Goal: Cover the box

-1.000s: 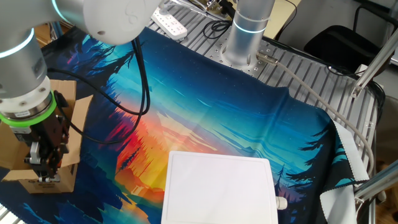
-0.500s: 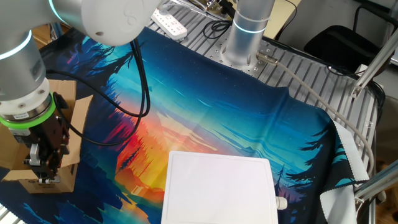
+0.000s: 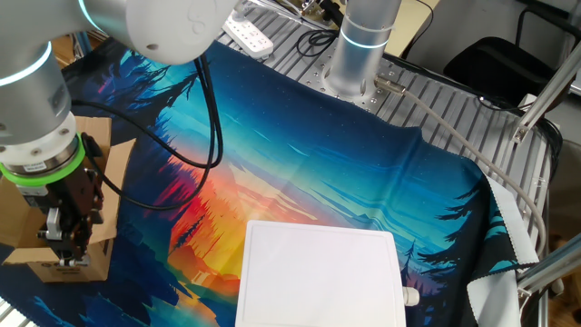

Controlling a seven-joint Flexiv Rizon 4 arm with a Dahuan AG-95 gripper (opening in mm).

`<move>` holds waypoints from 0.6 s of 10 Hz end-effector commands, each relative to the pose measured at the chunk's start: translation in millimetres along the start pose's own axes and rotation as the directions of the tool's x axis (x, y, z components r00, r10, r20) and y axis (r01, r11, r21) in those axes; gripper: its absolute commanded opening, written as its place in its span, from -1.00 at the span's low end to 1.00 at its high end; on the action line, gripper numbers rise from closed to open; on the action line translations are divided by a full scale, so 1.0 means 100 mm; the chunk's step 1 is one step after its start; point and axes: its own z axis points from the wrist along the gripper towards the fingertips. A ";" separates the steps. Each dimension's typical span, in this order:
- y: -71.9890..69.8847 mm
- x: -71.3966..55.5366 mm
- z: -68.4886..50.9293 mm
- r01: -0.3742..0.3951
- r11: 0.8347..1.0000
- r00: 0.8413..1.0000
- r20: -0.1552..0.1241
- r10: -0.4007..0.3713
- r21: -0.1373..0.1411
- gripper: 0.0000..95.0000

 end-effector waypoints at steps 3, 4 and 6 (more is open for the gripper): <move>-0.01 -0.01 0.01 0.010 1.000 1.000 0.003 -0.010 -0.008 0.20; -0.01 -0.01 0.00 0.009 1.000 1.000 0.009 -0.009 -0.007 0.20; -0.01 -0.02 0.00 -0.002 1.000 1.000 0.015 0.002 0.000 0.20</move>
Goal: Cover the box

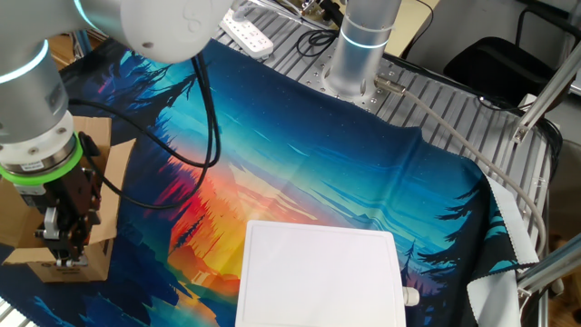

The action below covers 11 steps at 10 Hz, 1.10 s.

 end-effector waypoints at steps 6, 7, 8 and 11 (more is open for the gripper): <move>0.00 -0.02 -0.01 -0.036 0.999 0.999 0.001 0.036 0.020 0.20; -0.01 -0.02 -0.01 -0.040 0.999 0.999 0.016 0.039 0.035 0.20; -0.01 -0.02 -0.02 -0.039 0.998 0.999 0.015 0.038 0.048 0.20; -0.01 -0.02 -0.02 -0.002 0.998 0.999 0.034 0.000 0.068 0.60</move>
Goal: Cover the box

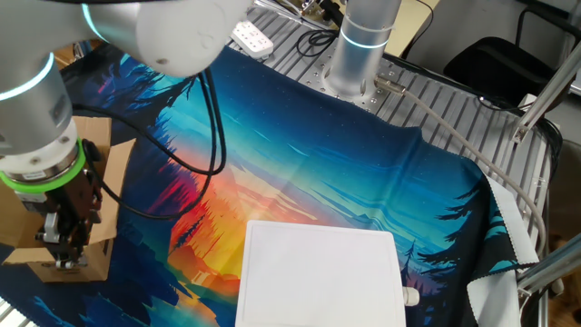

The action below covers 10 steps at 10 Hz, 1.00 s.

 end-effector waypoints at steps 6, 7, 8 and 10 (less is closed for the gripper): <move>-0.02 -0.07 0.03 0.039 0.999 0.996 -0.079 -0.039 -0.002 0.60; -0.02 -0.07 0.03 0.065 0.998 0.995 -0.069 -0.065 -0.003 0.60; -0.02 -0.07 0.03 0.080 0.997 0.995 -0.066 -0.080 -0.002 0.60; -0.02 -0.07 0.03 0.105 0.994 0.992 -0.066 -0.105 0.000 0.60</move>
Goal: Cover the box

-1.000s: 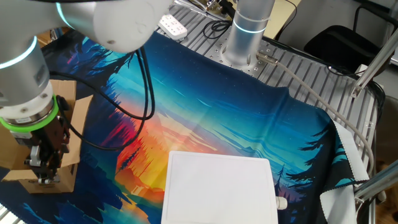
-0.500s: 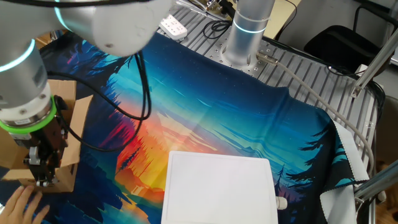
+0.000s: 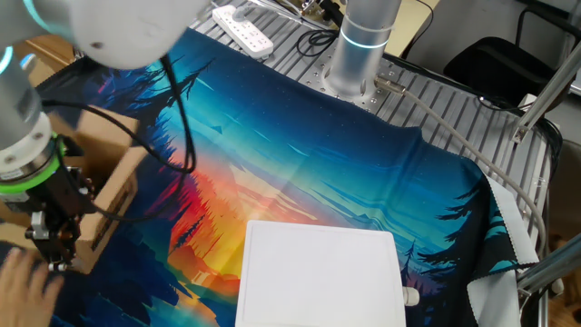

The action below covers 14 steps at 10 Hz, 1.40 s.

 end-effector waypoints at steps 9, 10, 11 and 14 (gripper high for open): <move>-0.05 0.01 0.00 0.080 0.997 0.996 0.035 -0.080 0.002 0.60; -0.05 0.01 0.01 0.084 0.996 0.996 0.032 -0.084 0.003 0.60; -0.05 0.01 0.03 0.086 0.996 0.996 0.031 -0.086 0.006 0.60; -0.06 0.00 0.01 0.046 0.998 0.999 0.019 -0.047 0.047 0.60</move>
